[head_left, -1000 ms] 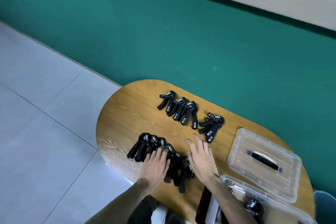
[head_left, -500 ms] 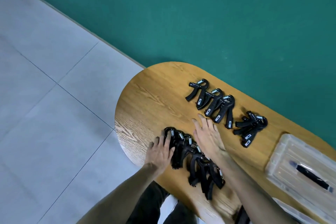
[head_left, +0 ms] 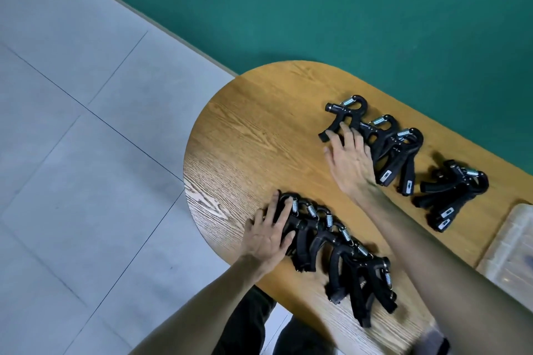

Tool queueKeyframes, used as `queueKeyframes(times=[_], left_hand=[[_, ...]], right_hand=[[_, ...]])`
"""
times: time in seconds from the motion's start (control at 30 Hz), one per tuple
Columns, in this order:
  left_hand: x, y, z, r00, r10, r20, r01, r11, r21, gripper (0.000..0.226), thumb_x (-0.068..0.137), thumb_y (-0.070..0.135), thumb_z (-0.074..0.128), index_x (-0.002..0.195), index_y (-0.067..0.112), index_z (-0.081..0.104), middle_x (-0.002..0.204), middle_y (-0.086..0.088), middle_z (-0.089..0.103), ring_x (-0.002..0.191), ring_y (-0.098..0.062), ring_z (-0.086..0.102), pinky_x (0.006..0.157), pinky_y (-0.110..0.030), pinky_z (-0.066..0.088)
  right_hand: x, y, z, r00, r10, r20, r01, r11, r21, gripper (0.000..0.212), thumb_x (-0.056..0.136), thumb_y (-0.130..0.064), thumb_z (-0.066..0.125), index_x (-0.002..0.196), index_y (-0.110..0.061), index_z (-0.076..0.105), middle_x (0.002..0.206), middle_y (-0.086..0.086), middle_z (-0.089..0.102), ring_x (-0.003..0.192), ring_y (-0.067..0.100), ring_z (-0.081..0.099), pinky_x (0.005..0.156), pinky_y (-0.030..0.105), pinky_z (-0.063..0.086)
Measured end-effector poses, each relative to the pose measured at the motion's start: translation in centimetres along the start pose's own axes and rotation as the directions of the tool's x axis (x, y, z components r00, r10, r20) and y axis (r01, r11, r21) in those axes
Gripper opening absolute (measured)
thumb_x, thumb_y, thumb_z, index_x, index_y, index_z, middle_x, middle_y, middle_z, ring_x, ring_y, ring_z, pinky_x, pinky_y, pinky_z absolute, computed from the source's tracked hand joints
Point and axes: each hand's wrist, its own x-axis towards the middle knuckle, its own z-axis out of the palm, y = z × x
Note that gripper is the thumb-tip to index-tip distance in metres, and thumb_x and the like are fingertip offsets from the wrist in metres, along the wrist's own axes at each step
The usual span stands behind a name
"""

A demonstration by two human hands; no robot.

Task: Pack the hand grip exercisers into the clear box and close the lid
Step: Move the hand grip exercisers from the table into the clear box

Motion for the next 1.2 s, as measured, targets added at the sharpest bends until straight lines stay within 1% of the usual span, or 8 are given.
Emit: queueKeyframes(times=[0.23, 0.4, 0.5, 0.6, 0.8, 0.93, 1.07, 1.2], left_hand=[[0.6, -0.9, 0.7, 0.998, 0.046, -0.048, -0.047, 0.999, -0.016, 0.076, 0.101, 0.063, 0.026, 0.154, 0.042, -0.025, 0.167, 0.000, -0.023, 0.126, -0.030, 0.037, 0.099, -0.049, 0.042], [1.1, -0.9, 1.4, 0.996, 0.032, -0.084, -0.033, 0.999, -0.012, 0.073, 0.101, 0.058, 0.025, 0.154, 0.043, -0.022, 0.169, -0.002, -0.015, 0.113, -0.026, 0.040, 0.093, -0.044, 0.047], [1.4, -1.2, 1.8, 0.993, 0.043, -0.112, -0.045, 0.999, -0.014, 0.072, 0.101, 0.057, 0.026, 0.155, 0.043, -0.020, 0.169, -0.002, -0.009, 0.107, -0.024, 0.039, 0.093, -0.042, 0.048], [1.4, -1.2, 2.0, 0.989, 0.039, -0.142, -0.042, 0.999, -0.024, 0.073, 0.101, 0.056, 0.028, 0.156, 0.043, -0.018, 0.169, -0.003, -0.002, 0.100, -0.022, 0.037, 0.089, -0.041, 0.047], [1.4, -0.3, 2.2, 0.986, -0.018, -0.165, 0.011, 0.999, -0.041, 0.077, 0.099, 0.050, 0.036, 0.158, 0.041, -0.013, 0.166, -0.005, 0.007, 0.097, -0.023, 0.040, 0.088, -0.043, 0.048], [1.4, -0.2, 2.3, 0.986, -0.028, -0.167, 0.020, 0.998, -0.051, 0.080, 0.095, 0.052, 0.034, 0.158, 0.041, -0.013, 0.157, -0.005, 0.015, 0.099, -0.023, 0.041, 0.089, -0.043, 0.046], [1.5, -0.1, 2.6, 0.979, -0.040, -0.199, 0.027, 0.997, -0.067, 0.080, 0.091, 0.052, 0.034, 0.159, 0.041, -0.007, 0.141, -0.004, 0.026, 0.099, -0.023, 0.040, 0.085, -0.042, 0.045], [1.5, -0.1, 3.2, 0.973, -0.022, -0.229, 0.007, 0.998, -0.068, 0.082, 0.091, 0.050, 0.039, 0.160, 0.041, -0.004, 0.146, -0.005, 0.025, 0.100, -0.025, 0.045, 0.084, -0.043, 0.047]], right_hand=[[4.0, -0.1, 1.4, 0.991, 0.122, -0.050, -0.123, 0.992, 0.000, 0.052, 0.103, -0.045, 0.039, 0.148, -0.017, 0.036, 0.161, 0.021, 0.021, 0.146, 0.047, 0.019, 0.114, 0.064, 0.026], [6.1, 0.1, 2.4, 0.985, 0.164, -0.058, -0.165, 0.986, -0.013, 0.057, 0.102, -0.048, 0.038, 0.152, -0.021, 0.032, 0.163, 0.019, 0.019, 0.147, 0.048, 0.016, 0.115, 0.066, 0.025], [6.8, 0.3, 3.1, 0.980, 0.186, -0.070, -0.189, 0.981, -0.042, 0.060, 0.100, -0.050, 0.040, 0.153, -0.022, 0.031, 0.165, 0.019, 0.014, 0.149, 0.052, 0.006, 0.116, 0.068, 0.020], [7.5, -0.4, 3.5, 0.952, 0.296, -0.072, -0.296, 0.955, 0.007, 0.068, 0.095, -0.047, 0.050, 0.155, -0.026, 0.027, 0.166, 0.019, 0.008, 0.147, 0.057, 0.002, 0.117, 0.068, 0.016], [8.4, -1.6, 3.8, 0.908, 0.401, -0.122, -0.403, 0.915, 0.009, 0.065, 0.091, -0.036, 0.059, 0.150, -0.028, 0.033, 0.166, 0.018, 0.010, 0.134, 0.055, 0.035, 0.118, 0.062, 0.019], [8.5, -1.6, 3.7, 0.905, 0.401, -0.140, -0.403, 0.915, 0.014, 0.062, 0.091, -0.028, 0.061, 0.149, -0.031, 0.038, 0.167, 0.015, 0.009, 0.130, 0.052, 0.040, 0.119, 0.058, 0.020], [7.5, -0.7, 3.5, 0.939, 0.321, -0.120, -0.324, 0.946, -0.006, 0.057, 0.095, -0.024, 0.053, 0.149, -0.033, 0.040, 0.168, 0.012, 0.008, 0.128, 0.045, 0.040, 0.117, 0.055, 0.023], [7.0, -0.2, 3.6, 0.952, 0.273, -0.141, -0.275, 0.961, 0.002, 0.055, 0.093, -0.021, 0.053, 0.146, -0.035, 0.044, 0.168, 0.010, 0.013, 0.120, 0.045, 0.044, 0.107, 0.054, 0.033]])
